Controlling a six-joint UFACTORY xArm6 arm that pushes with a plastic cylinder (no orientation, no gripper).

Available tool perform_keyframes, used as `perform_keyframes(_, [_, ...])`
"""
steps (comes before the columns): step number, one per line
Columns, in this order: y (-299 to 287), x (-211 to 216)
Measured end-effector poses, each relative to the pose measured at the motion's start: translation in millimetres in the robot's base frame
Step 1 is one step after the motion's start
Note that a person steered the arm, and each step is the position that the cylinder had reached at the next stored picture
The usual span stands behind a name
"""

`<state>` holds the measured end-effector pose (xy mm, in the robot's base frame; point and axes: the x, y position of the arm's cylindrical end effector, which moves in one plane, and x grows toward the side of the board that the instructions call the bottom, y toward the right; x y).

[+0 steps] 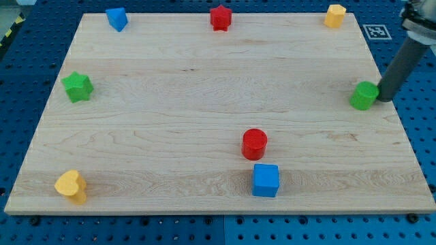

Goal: Slide the green circle to the top of the red circle

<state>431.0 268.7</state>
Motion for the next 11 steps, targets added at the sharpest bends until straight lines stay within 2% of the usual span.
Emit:
perform_keyframes(7, [-182.0,16.4])
perform_keyframes(8, [-194.7,16.4])
perform_keyframes(10, [-216.6,-25.1])
perform_keyframes(11, [-224.1,-16.4])
